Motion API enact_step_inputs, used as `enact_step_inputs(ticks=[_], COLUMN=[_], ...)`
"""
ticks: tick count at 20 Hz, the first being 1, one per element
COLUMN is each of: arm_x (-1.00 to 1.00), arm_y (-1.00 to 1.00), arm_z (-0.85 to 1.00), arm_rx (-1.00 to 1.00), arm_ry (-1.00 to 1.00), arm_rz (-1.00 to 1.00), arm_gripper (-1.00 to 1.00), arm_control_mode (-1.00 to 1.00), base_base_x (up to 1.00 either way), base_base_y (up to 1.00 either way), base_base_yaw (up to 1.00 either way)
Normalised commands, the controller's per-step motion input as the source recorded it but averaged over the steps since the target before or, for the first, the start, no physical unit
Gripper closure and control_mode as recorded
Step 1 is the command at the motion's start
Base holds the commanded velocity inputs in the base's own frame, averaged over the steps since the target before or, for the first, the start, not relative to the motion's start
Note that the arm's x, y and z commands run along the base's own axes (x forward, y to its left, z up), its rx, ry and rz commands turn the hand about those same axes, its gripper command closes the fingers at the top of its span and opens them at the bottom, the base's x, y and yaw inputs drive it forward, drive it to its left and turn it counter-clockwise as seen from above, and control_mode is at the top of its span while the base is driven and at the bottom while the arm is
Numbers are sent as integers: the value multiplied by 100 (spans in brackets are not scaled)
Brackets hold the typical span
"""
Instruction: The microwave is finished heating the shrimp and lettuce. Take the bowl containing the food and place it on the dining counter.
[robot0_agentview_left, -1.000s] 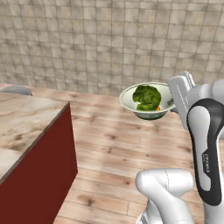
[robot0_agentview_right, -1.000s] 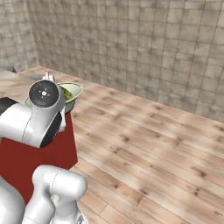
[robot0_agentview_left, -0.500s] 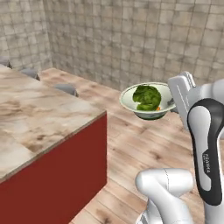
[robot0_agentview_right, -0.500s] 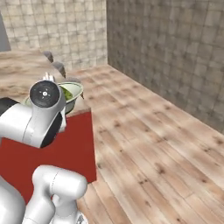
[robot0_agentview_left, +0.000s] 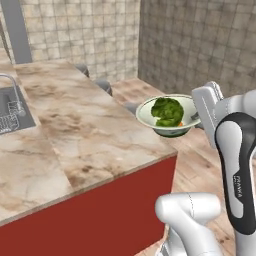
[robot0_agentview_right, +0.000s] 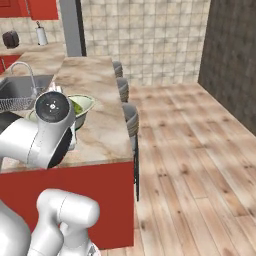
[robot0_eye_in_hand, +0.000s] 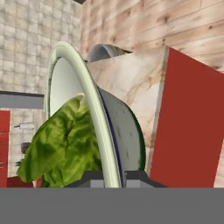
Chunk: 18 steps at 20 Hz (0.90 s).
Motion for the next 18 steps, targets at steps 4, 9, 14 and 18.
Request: enact_step_inputs(ticks=[4, 9, 14, 18], arm_x=[0, 80, 100, 84], arm_y=[0, 0, -1, -1], arm_z=[0, -14, -60, -55], arm_rx=[0, 0, -1, 0], arm_ry=[0, 4, 21, 6], arm_rz=[0, 2, 6, 8], arm_gripper=[100, 100, 100, 100], arm_control_mode=[100, -100, -100, -100], base_base_x=[100, 20, 0, 0], base_base_y=[0, 0, 0, 0], base_base_yaw=[21, 0, 0, 0])
